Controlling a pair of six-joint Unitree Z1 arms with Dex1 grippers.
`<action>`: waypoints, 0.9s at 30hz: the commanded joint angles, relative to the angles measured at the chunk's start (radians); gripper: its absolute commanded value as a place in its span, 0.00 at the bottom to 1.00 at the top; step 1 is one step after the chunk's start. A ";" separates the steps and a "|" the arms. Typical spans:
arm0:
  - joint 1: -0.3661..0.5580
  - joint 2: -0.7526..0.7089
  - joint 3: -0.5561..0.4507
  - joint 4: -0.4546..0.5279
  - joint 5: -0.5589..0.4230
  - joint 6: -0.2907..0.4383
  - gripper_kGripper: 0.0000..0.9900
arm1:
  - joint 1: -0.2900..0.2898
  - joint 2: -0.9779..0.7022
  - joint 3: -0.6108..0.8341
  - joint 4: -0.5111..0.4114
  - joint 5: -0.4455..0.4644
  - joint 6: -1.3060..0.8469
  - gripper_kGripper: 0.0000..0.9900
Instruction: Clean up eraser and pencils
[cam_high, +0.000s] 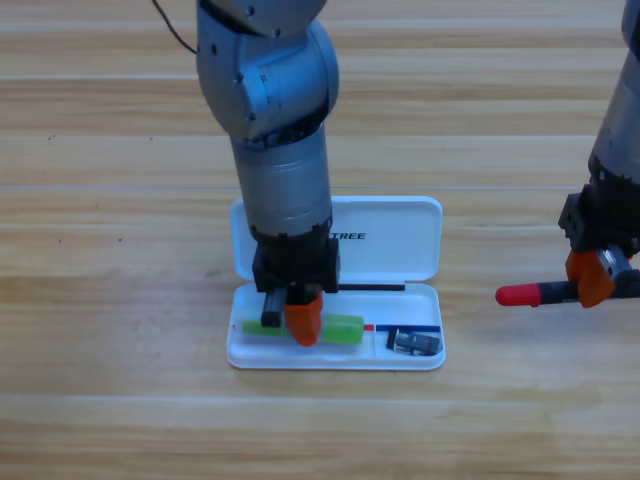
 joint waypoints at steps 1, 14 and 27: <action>-0.007 0.027 0.007 -0.003 0.014 -0.014 0.63 | -0.015 -0.008 0.007 0.012 0.005 0.008 0.00; -0.009 -0.021 0.008 0.005 0.025 -0.037 1.00 | 0.060 0.021 -0.065 0.038 0.005 0.053 0.00; 0.141 -0.512 0.045 0.168 0.028 0.085 1.00 | 0.221 0.274 -0.430 0.144 0.000 0.174 0.00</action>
